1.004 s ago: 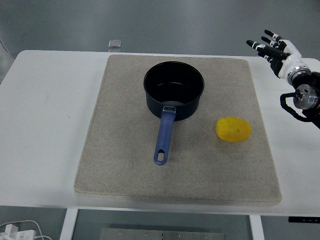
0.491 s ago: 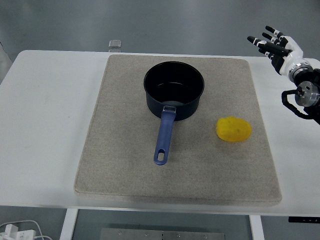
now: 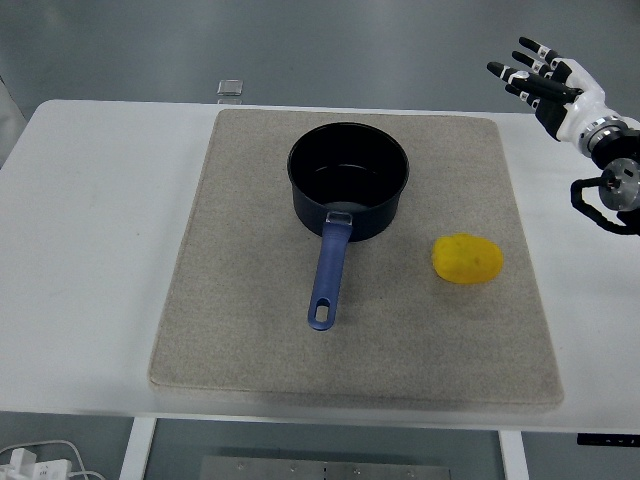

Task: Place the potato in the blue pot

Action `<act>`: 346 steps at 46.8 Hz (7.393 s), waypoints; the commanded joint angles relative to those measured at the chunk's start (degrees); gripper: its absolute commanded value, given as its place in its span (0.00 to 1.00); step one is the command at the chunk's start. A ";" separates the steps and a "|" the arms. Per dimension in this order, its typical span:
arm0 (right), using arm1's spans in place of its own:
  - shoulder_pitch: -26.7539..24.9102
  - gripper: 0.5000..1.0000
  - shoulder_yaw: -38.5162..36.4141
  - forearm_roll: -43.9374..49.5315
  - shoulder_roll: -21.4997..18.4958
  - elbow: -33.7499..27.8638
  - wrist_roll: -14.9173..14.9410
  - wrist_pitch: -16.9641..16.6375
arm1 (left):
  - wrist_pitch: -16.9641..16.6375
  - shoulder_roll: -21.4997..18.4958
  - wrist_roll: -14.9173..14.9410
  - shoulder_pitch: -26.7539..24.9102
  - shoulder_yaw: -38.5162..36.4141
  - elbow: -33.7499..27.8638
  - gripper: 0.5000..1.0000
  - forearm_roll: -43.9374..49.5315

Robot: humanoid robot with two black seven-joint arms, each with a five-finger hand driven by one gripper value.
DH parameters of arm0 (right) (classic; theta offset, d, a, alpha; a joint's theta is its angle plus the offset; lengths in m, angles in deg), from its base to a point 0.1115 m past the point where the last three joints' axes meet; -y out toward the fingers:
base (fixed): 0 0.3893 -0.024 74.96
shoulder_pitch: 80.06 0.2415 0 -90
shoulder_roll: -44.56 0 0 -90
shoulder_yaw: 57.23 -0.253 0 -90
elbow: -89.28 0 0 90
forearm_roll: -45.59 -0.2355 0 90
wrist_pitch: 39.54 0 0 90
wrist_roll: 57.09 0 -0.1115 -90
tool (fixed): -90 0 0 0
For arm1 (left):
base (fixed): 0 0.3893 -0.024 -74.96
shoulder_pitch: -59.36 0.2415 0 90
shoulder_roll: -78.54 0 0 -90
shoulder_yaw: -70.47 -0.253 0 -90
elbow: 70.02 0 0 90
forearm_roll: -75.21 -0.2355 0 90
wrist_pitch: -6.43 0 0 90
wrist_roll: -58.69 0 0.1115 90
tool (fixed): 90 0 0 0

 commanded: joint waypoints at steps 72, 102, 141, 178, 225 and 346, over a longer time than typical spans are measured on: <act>-12.54 0.88 14.17 52.22 19.73 31.30 9.68 7.91 | 0.00 0.00 0.01 -0.06 0.00 0.00 1.00 0.00; -12.45 0.81 15.49 54.60 15.07 28.23 9.59 10.19 | 0.00 0.00 0.01 0.03 0.00 0.00 1.00 0.00; -12.01 0.00 17.60 57.76 13.66 26.29 9.50 10.37 | 0.00 0.00 0.01 0.03 0.00 0.00 1.00 0.00; -9.72 0.00 17.42 56.88 14.98 26.38 9.24 9.58 | 0.00 0.00 0.01 0.03 0.00 0.00 1.00 0.00; 7.24 0.00 14.70 52.22 24.73 26.29 9.15 0.61 | 0.00 0.00 -0.08 0.03 0.00 0.00 1.00 0.00; 10.93 0.91 24.28 47.57 -21.59 -7.81 5.55 -0.44 | 0.00 0.00 0.01 0.03 0.00 0.00 1.00 0.00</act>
